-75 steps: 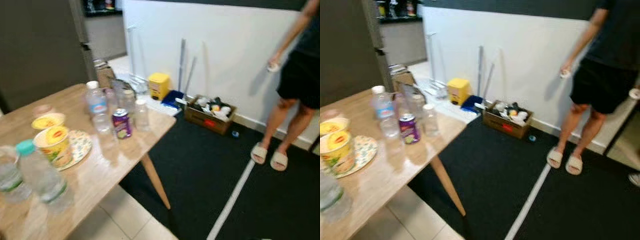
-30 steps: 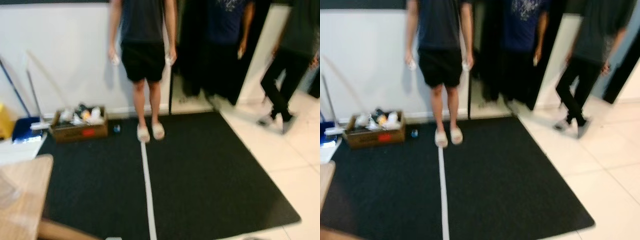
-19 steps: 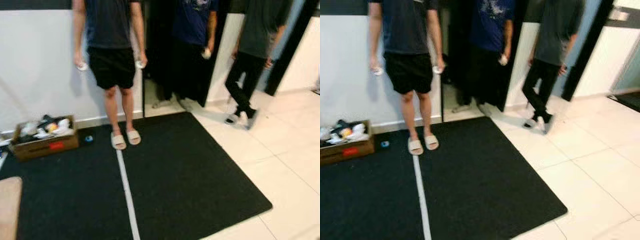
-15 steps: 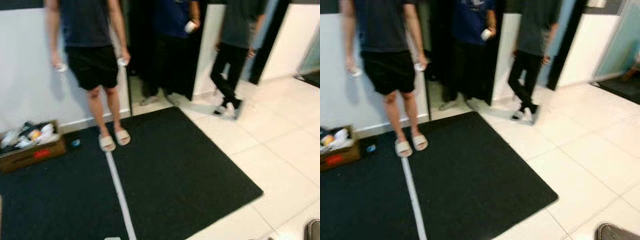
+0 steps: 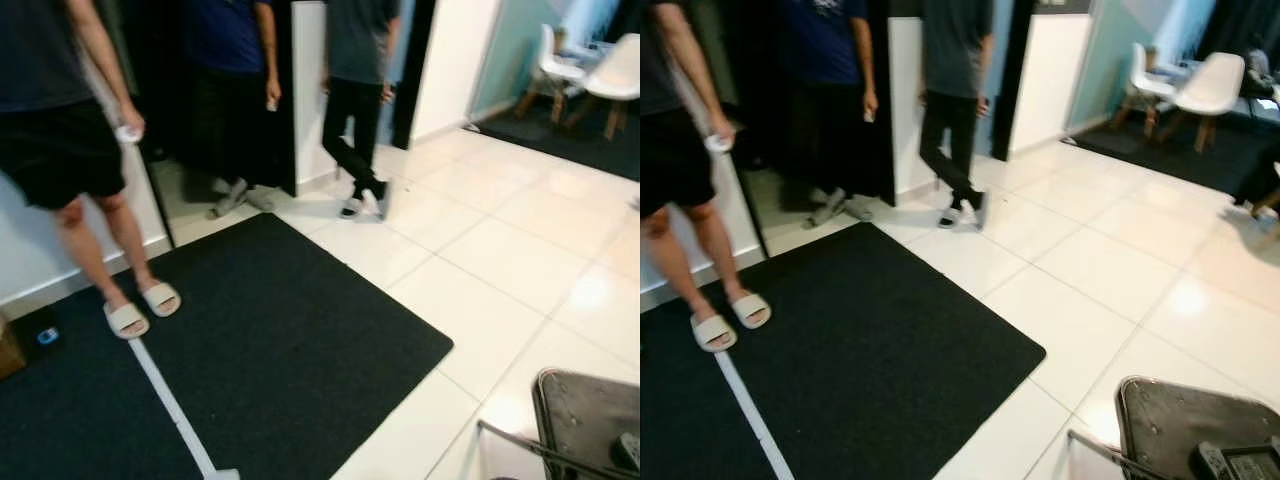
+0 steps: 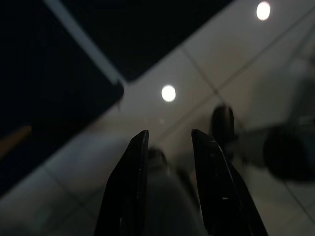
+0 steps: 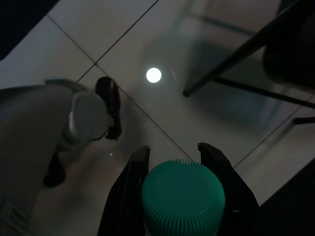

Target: Restocking fridge

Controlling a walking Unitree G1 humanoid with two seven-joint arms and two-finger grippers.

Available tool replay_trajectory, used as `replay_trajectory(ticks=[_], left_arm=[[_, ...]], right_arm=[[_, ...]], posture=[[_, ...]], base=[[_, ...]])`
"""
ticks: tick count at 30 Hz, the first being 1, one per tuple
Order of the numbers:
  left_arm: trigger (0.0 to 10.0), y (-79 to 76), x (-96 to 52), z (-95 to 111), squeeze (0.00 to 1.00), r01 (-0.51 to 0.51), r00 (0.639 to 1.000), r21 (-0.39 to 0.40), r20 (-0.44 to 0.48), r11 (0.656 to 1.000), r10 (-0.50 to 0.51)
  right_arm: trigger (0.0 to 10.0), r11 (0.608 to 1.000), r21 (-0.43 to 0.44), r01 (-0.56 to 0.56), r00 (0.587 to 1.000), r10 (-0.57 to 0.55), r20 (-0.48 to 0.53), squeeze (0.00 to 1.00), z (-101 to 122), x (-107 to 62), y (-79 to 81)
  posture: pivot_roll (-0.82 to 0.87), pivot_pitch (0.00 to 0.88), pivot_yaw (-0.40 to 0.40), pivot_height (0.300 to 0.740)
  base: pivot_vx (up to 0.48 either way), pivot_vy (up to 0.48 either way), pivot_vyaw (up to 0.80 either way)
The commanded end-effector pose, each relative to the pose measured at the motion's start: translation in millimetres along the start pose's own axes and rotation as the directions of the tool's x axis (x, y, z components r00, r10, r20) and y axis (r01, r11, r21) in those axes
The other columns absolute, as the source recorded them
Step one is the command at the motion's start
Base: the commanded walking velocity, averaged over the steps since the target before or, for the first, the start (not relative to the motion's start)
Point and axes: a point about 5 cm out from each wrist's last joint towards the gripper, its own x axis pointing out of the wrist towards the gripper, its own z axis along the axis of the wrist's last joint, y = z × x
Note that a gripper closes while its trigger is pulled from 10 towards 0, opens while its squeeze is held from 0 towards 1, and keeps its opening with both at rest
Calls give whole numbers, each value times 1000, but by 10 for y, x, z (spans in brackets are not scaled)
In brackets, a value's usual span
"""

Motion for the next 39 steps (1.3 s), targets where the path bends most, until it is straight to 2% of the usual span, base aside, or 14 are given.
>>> replay_trajectory(ticks=[1,11,17,25,26,27,31,32,39], left_arm=[[10000,44,-34,-127,0,-23,999,8,-40,1000,23],[10000,50,-34,-135,0,-22,998,25,-57,999,23],[10000,-17,-21,-146,0,0,997,25,-71,1000,2],[10000,-22,-26,-168,0,7,997,31,-78,1000,-4],[10000,-16,-28,-169,0,6,997,31,-78,1000,-4],[10000,-11,-28,-169,0,6,997,31,-78,1000,-3],[10000,1,-30,-163,0,4,997,30,-75,1000,-2],[10000,4,-28,-157,0,3,997,27,-75,1000,-1],[10000,-2,-23,-133,0,9,998,2,-63,1000,-9]], right_arm=[[10000,1000,-8,5,1000,-5,20,0,62,5,-14],[10000,1000,-25,-2,1000,2,21,0,73,7,-7],[10000,1000,-25,0,1000,1,31,0,103,7,-23],[10000,1000,-24,5,999,-5,36,0,112,7,-33],[9569,1000,-22,0,999,1,41,0,116,7,-28],[0,1000,-15,-7,999,7,50,0,122,7,-19],[0,1000,-18,-8,999,9,48,0,119,9,-7],[10000,1000,-23,-4,999,4,40,0,118,10,-9],[10000,1000,-24,4,999,-3,41,0,143,12,-27]], posture=[[-73,0,-8,740],[-71,0,-10,740],[-68,0,-12,740],[-60,0,-8,740],[-55,0,-12,740],[-54,0,-11,740],[-54,0,-11,740],[-59,0,-18,740],[-72,0,-18,740]], base=[[0,0,0],[0,0,0],[0,0,0],[0,0,0],[0,0,0],[0,0,0],[0,0,0],[0,0,0],[0,0,0]])
